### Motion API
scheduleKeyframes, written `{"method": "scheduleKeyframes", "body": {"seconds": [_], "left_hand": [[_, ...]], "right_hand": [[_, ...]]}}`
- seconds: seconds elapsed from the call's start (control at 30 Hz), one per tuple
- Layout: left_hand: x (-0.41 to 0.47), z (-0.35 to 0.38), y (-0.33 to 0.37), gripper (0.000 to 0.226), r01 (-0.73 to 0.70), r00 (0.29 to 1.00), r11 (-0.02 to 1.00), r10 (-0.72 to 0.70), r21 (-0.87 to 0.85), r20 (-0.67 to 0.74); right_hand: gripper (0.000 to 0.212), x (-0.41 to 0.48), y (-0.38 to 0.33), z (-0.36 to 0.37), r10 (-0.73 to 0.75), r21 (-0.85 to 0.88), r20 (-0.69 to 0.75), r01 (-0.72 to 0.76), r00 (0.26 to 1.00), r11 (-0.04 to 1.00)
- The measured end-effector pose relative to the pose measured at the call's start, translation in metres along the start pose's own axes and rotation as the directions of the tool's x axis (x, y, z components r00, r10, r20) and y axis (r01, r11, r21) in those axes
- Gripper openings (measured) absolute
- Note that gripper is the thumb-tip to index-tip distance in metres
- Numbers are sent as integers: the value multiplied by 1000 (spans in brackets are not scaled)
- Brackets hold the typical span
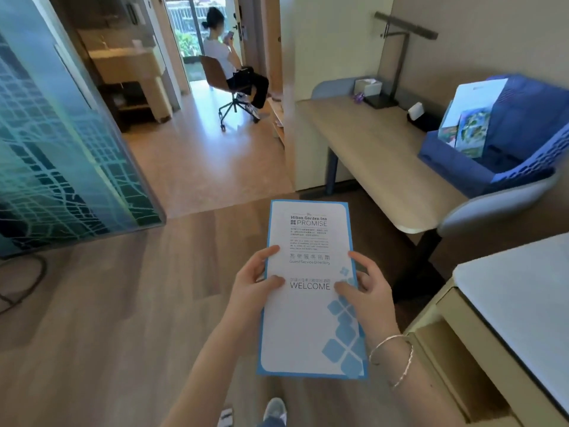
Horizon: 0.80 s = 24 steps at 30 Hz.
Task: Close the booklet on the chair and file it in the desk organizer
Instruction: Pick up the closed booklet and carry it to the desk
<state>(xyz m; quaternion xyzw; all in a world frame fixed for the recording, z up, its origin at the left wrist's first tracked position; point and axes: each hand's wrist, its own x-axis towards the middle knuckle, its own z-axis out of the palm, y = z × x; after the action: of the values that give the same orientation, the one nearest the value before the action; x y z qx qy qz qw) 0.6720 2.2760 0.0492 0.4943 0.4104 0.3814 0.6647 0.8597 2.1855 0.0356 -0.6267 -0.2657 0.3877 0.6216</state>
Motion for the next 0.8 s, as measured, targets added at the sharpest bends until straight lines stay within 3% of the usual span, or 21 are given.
{"method": "scheduleKeyframes", "body": {"seconds": [0.27, 0.5, 0.8], "left_hand": [[197, 16, 65, 54, 23, 967, 996, -46, 92, 250], [341, 80, 60, 52, 54, 916, 986, -112, 158, 385], [509, 176, 88, 54, 40, 855, 977, -141, 208, 499]], "right_hand": [[53, 142, -43, 42, 7, 95, -235, 16, 972, 995], [57, 265, -41, 19, 20, 110, -436, 31, 900, 993], [58, 418, -84, -22, -38, 29, -563, 66, 826, 997]]}}
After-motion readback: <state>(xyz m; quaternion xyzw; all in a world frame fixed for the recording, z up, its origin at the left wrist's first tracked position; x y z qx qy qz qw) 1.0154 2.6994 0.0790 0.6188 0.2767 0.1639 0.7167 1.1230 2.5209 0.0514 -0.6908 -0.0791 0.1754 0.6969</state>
